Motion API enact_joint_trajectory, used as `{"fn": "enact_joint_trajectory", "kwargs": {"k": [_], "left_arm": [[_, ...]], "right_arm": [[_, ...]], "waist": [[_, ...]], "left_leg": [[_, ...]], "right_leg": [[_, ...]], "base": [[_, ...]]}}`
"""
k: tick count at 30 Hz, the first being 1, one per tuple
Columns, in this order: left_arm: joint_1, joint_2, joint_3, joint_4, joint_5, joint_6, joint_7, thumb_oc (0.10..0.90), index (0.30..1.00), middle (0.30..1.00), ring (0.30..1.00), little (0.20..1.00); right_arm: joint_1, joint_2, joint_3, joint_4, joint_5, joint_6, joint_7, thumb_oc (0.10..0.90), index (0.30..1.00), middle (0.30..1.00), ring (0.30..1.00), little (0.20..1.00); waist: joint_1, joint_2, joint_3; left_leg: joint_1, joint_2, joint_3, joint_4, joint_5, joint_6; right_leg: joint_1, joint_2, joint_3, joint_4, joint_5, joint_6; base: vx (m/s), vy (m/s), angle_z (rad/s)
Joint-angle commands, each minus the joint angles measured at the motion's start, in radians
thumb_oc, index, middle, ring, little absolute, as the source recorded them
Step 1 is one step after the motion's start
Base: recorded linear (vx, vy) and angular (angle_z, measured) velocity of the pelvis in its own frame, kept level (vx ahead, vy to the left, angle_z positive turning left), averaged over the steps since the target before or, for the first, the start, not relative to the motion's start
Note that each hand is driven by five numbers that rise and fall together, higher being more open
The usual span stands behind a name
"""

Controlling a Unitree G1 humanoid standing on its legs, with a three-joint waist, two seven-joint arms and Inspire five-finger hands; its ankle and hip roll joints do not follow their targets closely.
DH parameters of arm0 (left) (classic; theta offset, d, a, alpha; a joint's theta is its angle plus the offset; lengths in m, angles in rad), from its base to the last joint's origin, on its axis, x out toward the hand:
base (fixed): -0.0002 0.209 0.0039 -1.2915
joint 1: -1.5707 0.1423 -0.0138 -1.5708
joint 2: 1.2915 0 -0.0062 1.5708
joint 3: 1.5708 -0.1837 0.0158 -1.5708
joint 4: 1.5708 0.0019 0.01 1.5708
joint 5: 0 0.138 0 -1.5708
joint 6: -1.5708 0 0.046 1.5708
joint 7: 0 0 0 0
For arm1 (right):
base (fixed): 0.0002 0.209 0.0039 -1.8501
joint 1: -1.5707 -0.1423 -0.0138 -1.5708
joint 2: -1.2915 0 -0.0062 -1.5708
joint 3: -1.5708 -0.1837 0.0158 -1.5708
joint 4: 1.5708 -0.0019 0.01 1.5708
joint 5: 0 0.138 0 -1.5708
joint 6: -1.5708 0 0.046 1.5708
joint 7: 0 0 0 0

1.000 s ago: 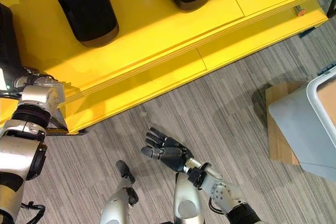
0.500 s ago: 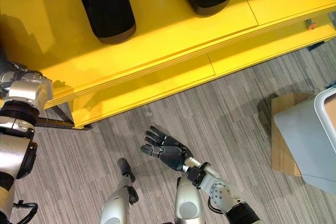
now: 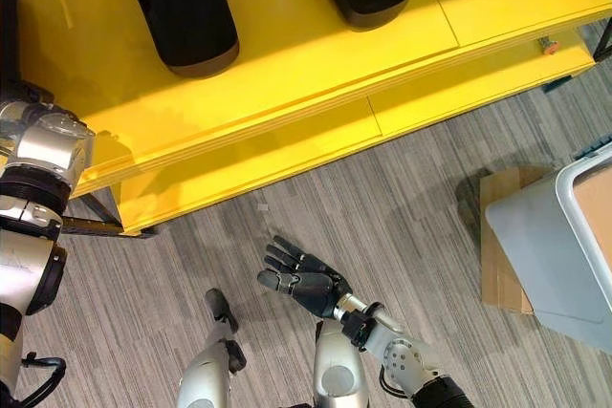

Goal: Move parts from the plastic box to the shelf.

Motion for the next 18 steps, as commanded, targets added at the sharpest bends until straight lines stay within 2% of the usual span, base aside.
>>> {"fn": "enact_joint_trajectory", "kwargs": {"k": [1, 4, 5, 6, 7, 9, 10, 11, 12, 13, 14, 16, 17, 18], "left_arm": [[-0.173, 0.158, -0.070, 0.003, 0.122, -0.079, 0.015, 0.400, 0.300, 0.300, 0.300, 0.300], [-0.184, 0.156, -0.089, 0.027, 0.099, -0.099, -0.024, 0.400, 0.300, 0.300, 0.300, 0.300], [-0.184, 0.155, -0.092, 0.033, 0.084, -0.108, -0.030, 0.400, 0.300, 0.300, 0.300, 0.300], [-0.182, 0.162, -0.095, 0.057, 0.060, -0.125, -0.047, 0.400, 0.300, 0.300, 0.300, 0.300], [-0.165, 0.165, -0.088, 0.057, 0.052, -0.125, -0.038, 0.400, 0.300, 0.300, 0.300, 0.300], [-0.109, 0.179, -0.053, 0.037, 0.051, -0.120, -0.025, 0.400, 0.300, 0.300, 0.300, 0.300], [-0.062, 0.188, -0.014, 0.024, 0.038, -0.120, -0.020, 0.400, 0.300, 0.300, 0.300, 0.300], [-0.033, 0.186, 0.011, 0.014, 0.036, -0.115, -0.015, 0.400, 0.300, 0.300, 0.300, 0.300], [-0.014, 0.177, 0.024, 0.007, 0.042, -0.101, -0.007, 0.400, 0.300, 0.300, 0.300, 0.300], [-0.004, 0.166, 0.028, 0.013, 0.043, -0.098, 0.001, 0.400, 0.300, 0.300, 0.300, 0.300], [0.005, 0.153, 0.025, 0.024, 0.045, -0.109, 0.002, 0.400, 0.300, 0.300, 0.300, 0.300], [0.021, 0.127, 0.035, -0.009, 0.069, -0.108, -0.012, 0.400, 0.300, 0.300, 0.300, 0.300], [0.025, 0.120, 0.036, -0.015, 0.085, -0.109, -0.027, 0.400, 0.300, 0.300, 0.300, 0.300], [0.014, 0.116, 0.030, -0.013, 0.090, -0.098, -0.031, 0.400, 0.300, 0.300, 0.300, 0.300]], "right_arm": [[0.000, 0.023, -0.010, -0.061, 0.019, -0.026, 0.103, 0.900, 1.000, 1.000, 1.000, 1.000], [0.014, 0.011, -0.017, -0.076, 0.034, -0.029, 0.094, 0.900, 1.000, 1.000, 1.000, 1.000], [0.018, 0.009, -0.021, -0.077, 0.044, -0.032, 0.093, 0.900, 1.000, 1.000, 1.000, 1.000], [0.024, 0.014, -0.023, -0.082, 0.043, -0.032, 0.100, 0.900, 1.000, 1.000, 1.000, 1.000], [0.023, 0.019, -0.023, -0.090, 0.040, -0.019, 0.101, 0.900, 1.000, 1.000, 1.000, 1.000], [0.031, 0.031, -0.027, -0.104, 0.030, 0.018, 0.104, 0.900, 1.000, 1.000, 1.000, 1.000], [0.038, 0.043, -0.034, -0.107, 0.010, 0.054, 0.115, 0.900, 1.000, 1.000, 1.000, 1.000], [0.046, 0.047, -0.038, -0.102, -0.010, 0.076, 0.131, 0.900, 1.000, 1.000, 1.000, 1.000], [0.060, 0.056, -0.042, -0.094, -0.034, 0.093, 0.155, 0.900, 1.000, 1.000, 1.000, 1.000], [0.084, 0.073, -0.043, -0.082, -0.069, 0.104, 0.181, 0.900, 1.000, 1.000, 1.000, 1.000], [0.108, 0.097, -0.040, -0.070, -0.106, 0.102, 0.208, 0.900, 1.000, 1.000, 1.000, 1.000], [0.143, 0.117, -0.016, -0.078, -0.114, 0.086, 0.233, 0.900, 1.000, 1.000, 1.000, 1.000], [0.153, 0.121, 0.002, -0.078, -0.105, 0.073, 0.234, 0.900, 1.000, 1.000, 1.000, 1.000], [0.141, 0.109, 0.014, -0.065, -0.086, 0.068, 0.251, 0.900, 1.000, 1.000, 1.000, 1.000]], "waist": [[-0.002, -0.044, -0.048], [0.003, -0.059, -0.059], [0.008, -0.064, -0.066], [0.019, -0.070, -0.064], [0.027, -0.073, -0.058], [0.034, -0.071, -0.054], [0.029, -0.069, -0.053], [0.014, -0.067, -0.056], [-0.015, -0.067, -0.062], [-0.050, -0.069, -0.072], [-0.075, -0.069, -0.081], [-0.098, -0.074, -0.098], [-0.101, -0.078, -0.108], [-0.096, -0.088, -0.112]], "left_leg": [[-0.029, -0.037, -0.009, 0.157, -0.136, 0.024], [-0.037, -0.046, -0.003, 0.224, -0.172, 0.044], [-0.031, -0.051, -0.007, 0.248, -0.200, 0.043], [-0.032, -0.049, 0.010, 0.288, -0.215, 0.056], [-0.027, -0.049, 0.029, 0.302, -0.229, 0.067], [-0.004, -0.043, 0.057, 0.307, -0.246, 0.083], [0.025, -0.041, 0.075, 0.305, -0.256, 0.086], [0.049, -0.047, 0.076, 0.300, -0.265, 0.084], [0.079, -0.063, 0.062, 0.286, -0.278, 0.082], [0.108, -0.084, 0.043, 0.273, -0.298, 0.089], [0.121, -0.095, 0.025, 0.273, -0.317, 0.102], [0.111, -0.118, -0.009, 0.281, -0.345, 0.128], [0.105, -0.125, -0.019, 0.286, -0.350, 0.133], [0.100, -0.122, -0.011, 0.291, -0.354, 0.131]], "right_leg": [[-0.043, 0.043, 0.033, 0.084, -0.070, -0.041], [-0.035, 0.026, 0.016, 0.140, -0.091, -0.040], [-0.024, 0.019, 0.000, 0.170, -0.117, -0.033], [-0.042, 0.003, -0.044, 0.261, -0.125, -0.033], [-0.075, -0.012, -0.072, 0.350, -0.087, -0.022], [-0.117, -0.029, -0.099, 0.440, -0.056, -0.007], [-0.129, -0.027, -0.112, 0.431, -0.053, -0.003], [-0.127, -0.010, -0.095, 0.368, -0.051, 0.000], [-0.117, 0.018, -0.045, 0.246, -0.036, 0.008], [-0.110, 0.038, 0.027, 0.116, 0.008, 0.019], [-0.111, 0.051, 0.090, 0.046, 0.047, 0.023], [-0.101, 0.079, 0.182, 0.018, 0.034, 0.024], [-0.094, 0.087, 0.195, 0.008, 0.035, 0.024], [-0.091, 0.092, 0.170, 0.007, 0.034, 0.020]], "base": [[0.09, 0.184, -0.14], [0.10, 0.174, -0.12], [0.12, 0.193, -0.11], [0.11, 0.240, -0.15], [0.04, 0.224, -0.17], [0.13, 0.184, -0.38], [0.24, 0.147, -0.53], [0.32, 0.058, -0.65], [0.39, -0.039, -0.66], [0.43, -0.082, -0.55], [0.37, -0.139, -0.08], [0.21, -0.225, 0.81], [0.10, -0.262, 1.37], [0.04, -0.231, 1.58]]}}
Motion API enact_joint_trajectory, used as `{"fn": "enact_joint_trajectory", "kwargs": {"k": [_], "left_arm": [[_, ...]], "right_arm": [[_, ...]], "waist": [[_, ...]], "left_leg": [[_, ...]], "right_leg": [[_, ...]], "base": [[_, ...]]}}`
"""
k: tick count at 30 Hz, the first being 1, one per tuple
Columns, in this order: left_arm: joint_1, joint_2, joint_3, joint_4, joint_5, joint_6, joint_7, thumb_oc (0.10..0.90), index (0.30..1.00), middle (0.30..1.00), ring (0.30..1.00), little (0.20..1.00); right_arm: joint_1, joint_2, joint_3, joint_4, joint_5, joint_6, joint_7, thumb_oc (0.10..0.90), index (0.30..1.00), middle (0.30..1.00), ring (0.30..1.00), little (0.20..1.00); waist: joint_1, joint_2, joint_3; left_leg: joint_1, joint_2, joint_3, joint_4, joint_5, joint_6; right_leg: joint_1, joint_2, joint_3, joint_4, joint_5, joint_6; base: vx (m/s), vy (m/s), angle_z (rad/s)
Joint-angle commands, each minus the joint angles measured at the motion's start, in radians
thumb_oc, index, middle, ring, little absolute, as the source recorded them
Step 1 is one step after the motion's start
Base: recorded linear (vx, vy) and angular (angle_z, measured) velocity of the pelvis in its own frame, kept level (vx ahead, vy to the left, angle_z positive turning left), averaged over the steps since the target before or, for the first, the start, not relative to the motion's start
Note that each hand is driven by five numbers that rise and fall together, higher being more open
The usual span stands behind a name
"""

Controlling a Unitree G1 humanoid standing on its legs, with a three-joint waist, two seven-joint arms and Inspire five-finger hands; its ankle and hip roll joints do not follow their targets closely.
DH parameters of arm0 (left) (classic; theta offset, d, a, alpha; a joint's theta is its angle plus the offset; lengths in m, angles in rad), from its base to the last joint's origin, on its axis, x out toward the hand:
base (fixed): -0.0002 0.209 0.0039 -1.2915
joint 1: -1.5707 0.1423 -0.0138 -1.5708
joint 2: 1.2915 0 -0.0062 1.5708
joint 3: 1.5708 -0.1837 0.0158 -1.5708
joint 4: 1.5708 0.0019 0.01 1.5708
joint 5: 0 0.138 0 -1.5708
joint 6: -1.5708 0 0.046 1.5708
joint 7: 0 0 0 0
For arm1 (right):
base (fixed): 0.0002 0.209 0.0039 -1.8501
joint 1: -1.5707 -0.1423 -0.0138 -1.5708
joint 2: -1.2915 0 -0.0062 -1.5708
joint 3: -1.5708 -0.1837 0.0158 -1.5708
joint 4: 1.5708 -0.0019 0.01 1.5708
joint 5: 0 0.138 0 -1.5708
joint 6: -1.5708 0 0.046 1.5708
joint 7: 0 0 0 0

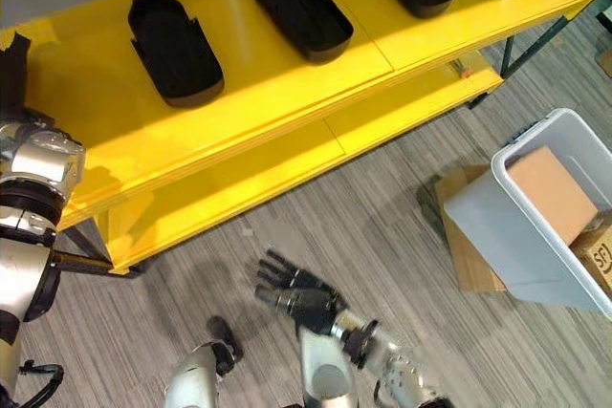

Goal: Move parts from the plastic box to the shelf.

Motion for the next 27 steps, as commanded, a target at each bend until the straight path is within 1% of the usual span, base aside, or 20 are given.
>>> {"fn": "enact_joint_trajectory", "kwargs": {"k": [1, 2, 3, 5, 6, 10, 11, 15, 19, 21, 24, 26, 27], "left_arm": [[-0.059, 0.150, -0.026, -0.033, 0.076, -0.052, 0.049, 0.400, 0.300, 0.300, 0.300, 0.300], [-0.080, 0.152, -0.035, -0.005, 0.038, -0.071, 0.054, 0.400, 0.300, 0.300, 0.300, 0.300], [-0.101, 0.159, -0.044, 0.013, 0.033, -0.068, 0.040, 0.400, 0.300, 0.300, 0.300, 0.300], [-0.124, 0.172, -0.062, 0.010, 0.050, -0.060, 0.014, 0.400, 0.300, 0.300, 0.300, 0.300], [-0.123, 0.182, -0.065, 0.007, 0.031, -0.063, 0.015, 0.400, 0.300, 0.300, 0.300, 0.300], [-0.114, 0.198, -0.063, 0.001, 0.037, -0.059, -0.003, 0.400, 0.300, 0.300, 0.300, 0.300], [-0.102, 0.207, -0.058, -0.016, 0.046, -0.047, -0.004, 0.400, 0.300, 0.300, 0.300, 0.300], [-0.095, 0.216, -0.052, -0.018, 0.042, -0.049, -0.004, 0.400, 0.300, 0.300, 0.300, 0.300], [-0.099, 0.223, -0.050, -0.017, 0.046, -0.047, -0.018, 0.400, 0.300, 0.300, 0.300, 0.300], [-0.088, 0.224, -0.047, -0.021, 0.049, -0.049, -0.027, 0.400, 0.300, 0.300, 0.300, 0.300], [-0.077, 0.226, -0.047, -0.036, 0.051, -0.043, -0.033, 0.400, 0.300, 0.300, 0.300, 0.300], [-0.067, 0.233, -0.059, -0.053, 0.054, -0.045, -0.060, 0.400, 0.300, 0.300, 0.300, 0.300], [-0.067, 0.234, -0.060, -0.054, 0.053, -0.045, -0.061, 0.400, 0.300, 0.300, 0.300, 0.300]], "right_arm": [[-0.076, -0.014, 0.047, -0.038, 0.055, -0.054, 0.132, 0.900, 1.000, 1.000, 1.000, 1.000], [-0.090, -0.026, 0.079, -0.017, 0.068, -0.079, 0.141, 0.900, 1.000, 1.000, 1.000, 1.000], [-0.112, -0.041, 0.085, -0.012, 0.082, -0.061, 0.162, 0.900, 1.000, 1.000, 1.000, 1.000], [-0.117, -0.061, 0.092, -0.047, 0.117, -0.067, 0.149, 0.900, 1.000, 1.000, 1.000, 1.000], [-0.115, -0.070, 0.095, -0.053, 0.125, -0.076, 0.159, 0.900, 1.000, 1.000, 1.000, 1.000], [-0.103, -0.079, 0.087, -0.068, 0.124, -0.054, 0.169, 0.900, 1.000, 1.000, 1.000, 1.000], [-0.087, -0.084, 0.079, -0.076, 0.116, -0.036, 0.184, 0.900, 1.000, 1.000, 1.000, 1.000], [-0.068, -0.089, 0.081, -0.075, 0.105, -0.037, 0.202, 0.900, 1.000, 1.000, 1.000, 1.000], [-0.056, -0.093, 0.077, -0.067, 0.089, -0.041, 0.208, 0.900, 1.000, 1.000, 1.000, 1.000], [-0.054, -0.105, 0.084, -0.064, -0.013, -0.082, 0.262, 0.900, 1.000, 1.000, 1.000, 1.000], [-0.050, -0.122, 0.102, -0.081, -0.053, -0.100, 0.291, 0.900, 1.000, 1.000, 1.000, 1.000], [-0.057, -0.181, 0.130, -0.128, -0.132, -0.125, 0.340, 0.900, 1.000, 1.000, 1.000, 1.000], [-0.058, -0.185, 0.132, -0.131, -0.132, -0.125, 0.341, 0.900, 1.000, 1.000, 1.000, 1.000]], "waist": [[-0.019, -0.002, -0.086], [-0.017, -0.007, -0.082], [-0.015, -0.014, -0.085], [-0.008, -0.031, -0.083], [-0.002, -0.037, -0.080], [0.000, -0.044, -0.083], [0.002, -0.053, -0.087], [0.001, -0.058, -0.091], [-0.002, -0.057, -0.096], [0.001, -0.056, -0.100], [0.004, -0.058, -0.103], [0.013, -0.068, -0.110], [0.013, -0.069, -0.110]], "left_leg": [[0.165, -0.039, 0.066, -0.057, -0.116, 0.042], [0.162, -0.033, 0.073, -0.060, -0.117, 0.039], [0.155, -0.016, 0.076, -0.066, -0.107, 0.028], [0.139, 0.005, 0.081, -0.083, -0.089, 0.013], [0.128, 0.006, 0.068, -0.078, -0.088, 0.010], [0.122, 0.004, 0.058, -0.061, -0.096, 0.015], [0.120, 0.007, 0.055, -0.053, -0.097, 0.016], [0.121, 0.015, 0.054, -0.061, -0.086, 0.010], [0.129, 0.017, 0.056, -0.077, -0.079, 0.007], [0.130, 0.017, 0.056, -0.074, -0.079, 0.007], [0.128, 0.019, 0.054, -0.065, -0.081, 0.007], [0.124, 0.030, 0.045, -0.024, -0.092, 0.007], [0.123, 0.032, 0.045, -0.019, -0.094, 0.007]], "right_leg": [[-0.056, -0.040, -0.100, 0.005, 0.108, 0.047], [-0.053, -0.035, -0.105, 0.013, 0.100, 0.040], [-0.024, -0.022, -0.103, -0.004, 0.096, 0.027], [-0.003, -0.009, -0.114, -0.022, 0.096, 0.019], [0.000, -0.004, -0.113, -0.019, 0.092, 0.016], [0.008, -0.001, -0.116, -0.015, 0.088, 0.013], [0.015, 0.004, -0.123, -0.014, 0.086, 0.010], [0.026, 0.010, -0.127, -0.016, 0.080, 0.003], [0.035, 0.013, -0.125, -0.015, 0.074, 0.000], [0.042, 0.015, -0.126, -0.009, 0.064, -0.006], [0.043, 0.017, -0.129, 0.003, 0.056, -0.010], [0.052, 0.021, -0.144, 0.038, 0.032, -0.024], [0.051, 0.021, -0.146, 0.041, 0.030, -0.025]], "base": [[0.03, -0.199, 1.34], [0.10, -0.236, 0.73], [0.14, -0.272, 0.20], [0.09, -0.252, 0.13], [0.06, -0.140, 0.29], [0.08, -0.062, 0.00], [0.10, -0.079, -0.06], [0.07, -0.054, 0.06], [0.07, -0.037, 0.08], [0.11, -0.061, 0.07], [0.10, -0.084, 0.04], [0.22, -0.213, 0.06], [0.16, -0.176, 0.07]]}}
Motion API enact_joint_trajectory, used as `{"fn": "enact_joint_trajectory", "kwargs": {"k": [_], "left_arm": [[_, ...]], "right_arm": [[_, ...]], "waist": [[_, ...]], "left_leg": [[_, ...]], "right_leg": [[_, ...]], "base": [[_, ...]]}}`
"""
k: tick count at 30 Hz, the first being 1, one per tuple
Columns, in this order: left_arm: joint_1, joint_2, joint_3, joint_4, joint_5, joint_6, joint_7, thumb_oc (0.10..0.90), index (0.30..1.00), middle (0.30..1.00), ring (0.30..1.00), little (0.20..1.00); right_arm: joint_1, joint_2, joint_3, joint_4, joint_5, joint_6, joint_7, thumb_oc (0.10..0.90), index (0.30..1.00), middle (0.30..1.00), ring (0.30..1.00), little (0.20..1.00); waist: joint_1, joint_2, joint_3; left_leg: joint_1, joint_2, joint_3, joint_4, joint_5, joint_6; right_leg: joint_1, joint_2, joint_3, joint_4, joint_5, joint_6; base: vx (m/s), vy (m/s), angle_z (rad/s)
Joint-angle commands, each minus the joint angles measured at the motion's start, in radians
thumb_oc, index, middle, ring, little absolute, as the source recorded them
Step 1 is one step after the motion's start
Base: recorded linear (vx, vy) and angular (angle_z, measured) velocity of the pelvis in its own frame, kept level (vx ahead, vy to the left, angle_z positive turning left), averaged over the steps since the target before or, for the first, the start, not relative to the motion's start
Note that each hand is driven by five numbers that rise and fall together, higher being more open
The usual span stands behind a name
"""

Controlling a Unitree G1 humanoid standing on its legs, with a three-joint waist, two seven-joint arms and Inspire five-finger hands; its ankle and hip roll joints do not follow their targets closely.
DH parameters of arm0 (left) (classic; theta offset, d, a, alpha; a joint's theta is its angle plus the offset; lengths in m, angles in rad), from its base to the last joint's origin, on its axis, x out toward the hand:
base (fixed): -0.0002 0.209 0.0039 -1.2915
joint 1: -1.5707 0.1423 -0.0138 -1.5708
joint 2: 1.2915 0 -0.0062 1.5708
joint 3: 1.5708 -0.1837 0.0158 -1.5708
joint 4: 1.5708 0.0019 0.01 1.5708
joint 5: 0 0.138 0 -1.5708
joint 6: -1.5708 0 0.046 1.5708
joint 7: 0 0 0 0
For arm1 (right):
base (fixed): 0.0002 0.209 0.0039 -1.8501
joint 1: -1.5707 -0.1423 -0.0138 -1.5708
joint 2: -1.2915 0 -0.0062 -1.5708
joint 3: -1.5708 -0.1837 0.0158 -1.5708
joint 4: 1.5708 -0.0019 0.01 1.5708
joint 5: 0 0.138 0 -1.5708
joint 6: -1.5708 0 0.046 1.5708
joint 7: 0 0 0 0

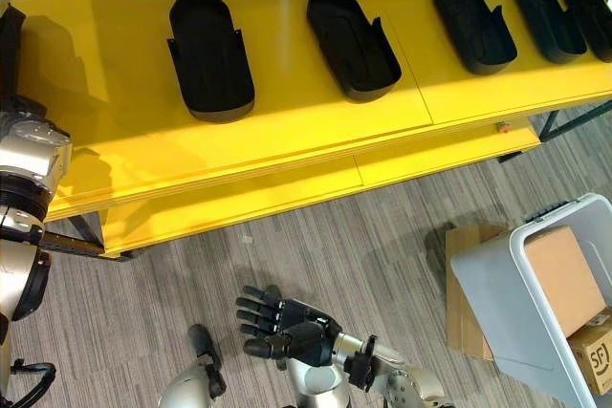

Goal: Move parts from the plastic box to the shelf.

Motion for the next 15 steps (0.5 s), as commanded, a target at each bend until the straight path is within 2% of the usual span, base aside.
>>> {"fn": "enact_joint_trajectory", "kwargs": {"k": [1, 2, 4, 5, 6, 7, 8, 9, 11, 12, 13, 15], "left_arm": [[-0.050, 0.136, -0.043, -0.060, 0.053, -0.056, 0.015, 0.400, 0.300, 0.300, 0.300, 0.300], [-0.046, 0.143, -0.046, -0.055, 0.039, -0.069, 0.008, 0.400, 0.300, 0.300, 0.300, 0.300], [-0.019, 0.144, -0.029, -0.054, 0.035, -0.103, -0.008, 0.400, 0.300, 0.300, 0.300, 0.300], [-0.014, 0.145, -0.024, -0.054, 0.034, -0.107, -0.017, 0.400, 0.300, 0.300, 0.300, 0.300], [-0.009, 0.144, -0.019, -0.055, 0.034, -0.109, -0.024, 0.400, 0.300, 0.300, 0.300, 0.300], [-0.002, 0.139, -0.012, -0.056, 0.038, -0.105, -0.028, 0.400, 0.300, 0.300, 0.300, 0.300], [0.002, 0.136, -0.010, -0.058, 0.035, -0.101, -0.028, 0.400, 0.300, 0.300, 0.300, 0.300], [0.007, 0.128, -0.011, -0.060, 0.028, -0.101, -0.023, 0.400, 0.300, 0.300, 0.300, 0.300], [0.022, 0.111, -0.010, -0.067, 0.041, -0.110, -0.025, 0.400, 0.300, 0.300, 0.300, 0.300], [0.027, 0.104, -0.010, -0.072, 0.046, -0.108, -0.025, 0.400, 0.300, 0.300, 0.300, 0.300], [0.036, 0.095, -0.008, -0.085, 0.052, -0.100, -0.027, 0.400, 0.300, 0.300, 0.300, 0.300], [0.050, 0.098, 0.000, -0.098, 0.059, -0.091, -0.037, 0.400, 0.300, 0.300, 0.300, 0.300]], "right_arm": [[0.022, -0.030, 0.032, -0.118, -0.023, -0.069, 0.143, 0.900, 1.000, 1.000, 1.000, 1.000], [0.015, -0.049, 0.032, -0.138, -0.018, -0.062, 0.148, 0.900, 1.000, 1.000, 1.000, 1.000], [0.016, -0.072, 0.039, -0.174, -0.016, -0.058, 0.138, 0.900, 1.000, 1.000, 1.000, 1.000], [0.016, -0.081, 0.038, -0.181, -0.014, -0.053, 0.143, 0.900, 1.000, 1.000, 1.000, 1.000], [0.018, -0.089, 0.036, -0.187, -0.019, -0.045, 0.152, 0.900, 1.000, 1.000, 1.000, 1.000], [0.018, -0.099, 0.035, -0.189, -0.024, -0.033, 0.151, 0.900, 1.000, 1.000, 1.000, 1.000], [0.016, -0.105, 0.034, -0.189, -0.032, -0.025, 0.152, 0.900, 1.000, 1.000, 1.000, 1.000], [0.009, -0.110, 0.036, -0.183, -0.046, -0.020, 0.162, 0.900, 1.000, 1.000, 1.000, 1.000], [0.002, -0.117, 0.053, -0.182, -0.046, -0.027, 0.171, 0.900, 1.000, 1.000, 1.000, 1.000], [0.001, -0.116, 0.058, -0.186, -0.037, -0.025, 0.169, 0.900, 1.000, 1.000, 1.000, 1.000], [-0.002, -0.112, 0.067, -0.197, -0.016, -0.015, 0.180, 0.900, 1.000, 1.000, 1.000, 1.000], [-0.014, -0.105, 0.085, -0.220, 0.025, 0.003, 0.190, 0.900, 1.000, 1.000, 1.000, 1.000]], "waist": [[-0.020, -0.026, -0.086], [-0.022, -0.026, -0.089], [-0.023, -0.021, -0.079], [-0.021, -0.022, -0.074], [-0.021, -0.018, -0.068], [-0.015, -0.015, -0.057], [-0.011, -0.012, -0.051], [-0.002, -0.006, -0.044], [0.023, 0.005, -0.034], [0.032, 0.007, -0.032], [0.047, 0.012, -0.027], [0.071, 0.008, -0.040]], "left_leg": [[-0.013, -0.012, 0.044, 0.189, -0.164, 0.098], [-0.012, -0.006, 0.057, 0.215, -0.175, 0.100], [-0.053, 0.039, 0.064, 0.374, -0.115, 0.065], [-0.071, 0.046, 0.057, 0.426, -0.098, 0.059], [-0.096, 0.052, 0.041, 0.464, -0.086, 0.054], [-0.116, 0.044, 0.018, 0.454, -0.045, 0.045], [-0.121, 0.035, 0.010, 0.417, -0.020, 0.039], [-0.129, 0.017, 0.008, 0.314, 0.022, 0.029], [-0.154, -0.005, -0.005, 0.128, 0.134, 0.001], [-0.166, -0.005, -0.016, 0.101, 0.169, -0.008], [-0.188, 0.000, -0.028, 0.067, 0.230, -0.008], [-0.186, -0.018, -0.071, 0.025, 0.191, 0.010]], "right_leg": [[-0.030, -0.038, 0.030, 0.100, -0.102, 0.106], [-0.036, -0.041, 0.016, 0.115, -0.109, 0.100], [-0.038, -0.031, -0.011, 0.141, -0.126, 0.071], [-0.033, -0.028, -0.015, 0.148, -0.132, 0.062], [-0.027, -0.020, -0.018, 0.158, -0.140, 0.052], [-0.014, -0.007, -0.010, 0.172, -0.153, 0.043], [-0.003, -0.002, -0.006, 0.175, -0.159, 0.041], [0.021, 0.006, 0.001, 0.167, -0.169, 0.041], [0.069, 0.024, 0.007, 0.142, -0.184, 0.040], [0.084, 0.030, 0.009, 0.135, -0.188, 0.036], [0.095, 0.042, 0.010, 0.124, -0.175, 0.027], [0.103, 0.034, 0.031, 0.128, -0.187, 0.035]], "base": [[0.09, -0.088, 0.10], [0.11, -0.123, 0.20], [0.10, -0.139, 0.20], [0.12, -0.112, 0.33], [0.15, -0.030, 0.49], [0.16, 0.027, 0.43], [0.18, 0.111, 0.22], [0.16, 0.145, -0.01], [0.17, 0.137, 0.10], [0.11, 0.073, 0.29], [0.11, 0.093, 0.17], [0.11, 0.129, -0.10]]}}
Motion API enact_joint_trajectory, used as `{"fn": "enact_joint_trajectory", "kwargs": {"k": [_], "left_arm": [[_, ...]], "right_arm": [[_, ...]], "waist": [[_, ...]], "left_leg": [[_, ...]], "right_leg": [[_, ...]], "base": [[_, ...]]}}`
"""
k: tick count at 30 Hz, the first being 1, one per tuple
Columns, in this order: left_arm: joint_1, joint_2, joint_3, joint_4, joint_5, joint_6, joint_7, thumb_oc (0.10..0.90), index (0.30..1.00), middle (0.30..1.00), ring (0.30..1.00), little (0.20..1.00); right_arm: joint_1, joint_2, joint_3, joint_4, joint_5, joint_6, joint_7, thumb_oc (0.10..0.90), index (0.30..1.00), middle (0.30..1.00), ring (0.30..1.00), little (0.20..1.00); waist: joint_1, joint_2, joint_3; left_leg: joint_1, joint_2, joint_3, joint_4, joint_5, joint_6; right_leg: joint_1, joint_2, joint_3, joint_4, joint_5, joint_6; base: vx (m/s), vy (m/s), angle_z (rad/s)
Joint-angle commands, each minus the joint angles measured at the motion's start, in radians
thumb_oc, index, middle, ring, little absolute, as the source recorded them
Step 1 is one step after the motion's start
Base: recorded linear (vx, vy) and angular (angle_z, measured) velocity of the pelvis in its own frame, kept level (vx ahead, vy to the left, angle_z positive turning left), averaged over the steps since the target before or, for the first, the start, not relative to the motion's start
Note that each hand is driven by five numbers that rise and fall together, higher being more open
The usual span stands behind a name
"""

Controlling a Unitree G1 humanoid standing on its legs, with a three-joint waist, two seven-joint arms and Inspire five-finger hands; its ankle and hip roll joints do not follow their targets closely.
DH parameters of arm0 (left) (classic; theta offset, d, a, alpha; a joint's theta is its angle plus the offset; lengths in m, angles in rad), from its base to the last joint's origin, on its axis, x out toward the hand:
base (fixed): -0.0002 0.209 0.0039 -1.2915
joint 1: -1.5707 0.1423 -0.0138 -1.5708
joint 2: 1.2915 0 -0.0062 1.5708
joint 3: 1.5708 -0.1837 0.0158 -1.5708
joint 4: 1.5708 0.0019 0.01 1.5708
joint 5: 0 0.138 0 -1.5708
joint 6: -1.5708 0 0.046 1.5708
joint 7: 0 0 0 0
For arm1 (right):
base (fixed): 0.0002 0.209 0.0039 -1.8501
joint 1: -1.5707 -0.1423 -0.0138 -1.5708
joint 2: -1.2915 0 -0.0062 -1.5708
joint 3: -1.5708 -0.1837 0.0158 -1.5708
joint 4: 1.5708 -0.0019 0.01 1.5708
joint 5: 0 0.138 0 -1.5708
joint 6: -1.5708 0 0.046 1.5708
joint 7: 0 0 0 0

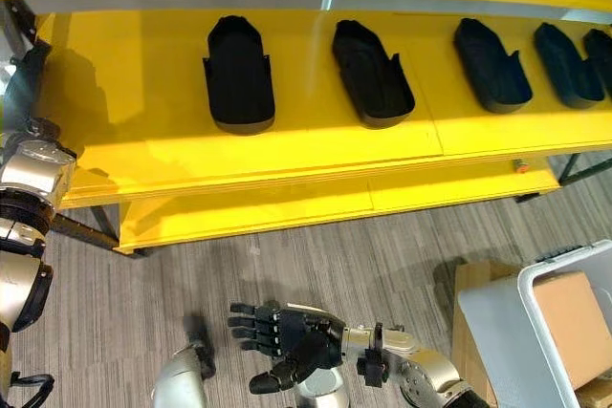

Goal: Move parts from the plastic box to the shelf.

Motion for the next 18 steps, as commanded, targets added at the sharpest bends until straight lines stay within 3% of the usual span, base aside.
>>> {"fn": "enact_joint_trajectory", "kwargs": {"k": [1, 6, 18], "left_arm": [[-0.040, 0.112, 0.024, -0.094, 0.058, -0.070, 0.042, 0.400, 0.300, 0.300, 0.300, 0.300], [-0.090, 0.088, -0.020, -0.056, 0.055, -0.101, 0.067, 0.400, 0.300, 0.300, 0.300, 0.300], [-0.194, 0.043, -0.085, -0.030, 0.081, -0.092, 0.104, 0.400, 0.300, 0.300, 0.300, 0.300]], "right_arm": [[0.057, 0.011, 0.020, -0.156, 0.119, -0.016, 0.090, 0.900, 1.000, 1.000, 1.000, 1.000], [0.031, 0.017, 0.059, -0.173, 0.167, -0.048, 0.075, 0.900, 1.000, 1.000, 1.000, 1.000], [0.040, 0.014, 0.079, -0.152, 0.155, -0.108, 0.108, 0.900, 1.000, 1.000, 1.000, 1.000]], "waist": [[0.012, 0.005, -0.046], [0.016, -0.013, -0.060], [-0.003, -0.036, -0.064]], "left_leg": [[-0.014, -0.048, -0.021, 0.036, 0.057, 0.101], [0.014, -0.060, -0.023, -0.014, -0.004, 0.118], [0.016, -0.105, -0.006, 0.009, -0.069, 0.144]], "right_leg": [[0.059, -0.008, 0.076, -0.002, -0.063, 0.135], [0.022, -0.033, 0.076, -0.017, -0.052, 0.163], [-0.036, -0.077, 0.083, -0.045, -0.005, 0.200]], "base": [[0.10, 0.122, -0.35], [0.01, 0.092, -0.31], [0.01, 0.039, 0.02]]}}
